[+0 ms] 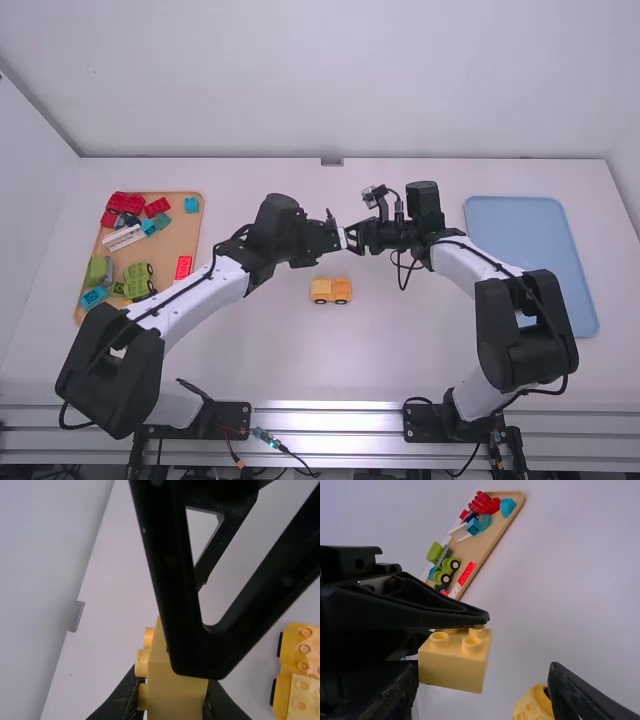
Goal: Assemble lego blocks to make yellow taxi
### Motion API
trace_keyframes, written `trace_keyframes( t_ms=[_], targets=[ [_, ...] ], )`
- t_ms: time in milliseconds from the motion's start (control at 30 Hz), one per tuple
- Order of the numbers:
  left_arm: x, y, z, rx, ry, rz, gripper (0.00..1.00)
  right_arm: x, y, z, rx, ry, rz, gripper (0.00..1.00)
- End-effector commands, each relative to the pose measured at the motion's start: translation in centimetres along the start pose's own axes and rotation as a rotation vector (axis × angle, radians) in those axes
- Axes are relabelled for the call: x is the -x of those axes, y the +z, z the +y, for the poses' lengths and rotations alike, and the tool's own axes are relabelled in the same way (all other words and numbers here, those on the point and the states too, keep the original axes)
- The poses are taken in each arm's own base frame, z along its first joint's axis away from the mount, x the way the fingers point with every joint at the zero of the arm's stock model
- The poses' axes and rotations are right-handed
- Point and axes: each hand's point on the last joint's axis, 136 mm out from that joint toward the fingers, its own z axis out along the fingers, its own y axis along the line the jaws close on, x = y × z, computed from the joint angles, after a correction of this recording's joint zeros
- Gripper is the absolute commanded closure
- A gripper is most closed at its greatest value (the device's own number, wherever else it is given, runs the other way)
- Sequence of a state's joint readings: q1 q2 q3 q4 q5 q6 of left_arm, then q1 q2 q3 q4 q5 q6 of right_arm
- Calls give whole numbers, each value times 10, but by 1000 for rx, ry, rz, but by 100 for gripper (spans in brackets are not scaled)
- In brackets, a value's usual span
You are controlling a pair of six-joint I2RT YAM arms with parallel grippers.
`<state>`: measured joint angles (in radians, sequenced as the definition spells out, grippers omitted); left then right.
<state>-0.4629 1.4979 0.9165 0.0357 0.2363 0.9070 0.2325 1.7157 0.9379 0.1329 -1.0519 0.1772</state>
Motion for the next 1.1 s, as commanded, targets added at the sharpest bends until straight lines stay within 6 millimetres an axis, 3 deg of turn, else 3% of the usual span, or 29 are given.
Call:
trace_keyframes(
  t_ms=[0, 433, 700, 1067],
  targets=[
    [12, 0, 3, -3, 13, -28, 98, 3, 1, 4, 34, -2, 1, 31],
    [21, 5, -7, -31, 32, -58, 98, 3, 1, 2, 24, 0, -1, 47],
    [11, 22, -9, -25, 24, -31, 98, 2, 1, -3, -8, 13, -2, 50],
    [21, 23, -3, 1, 16, -64, 98, 0, 0, -15, -73, 46, -2, 50]
  ],
)
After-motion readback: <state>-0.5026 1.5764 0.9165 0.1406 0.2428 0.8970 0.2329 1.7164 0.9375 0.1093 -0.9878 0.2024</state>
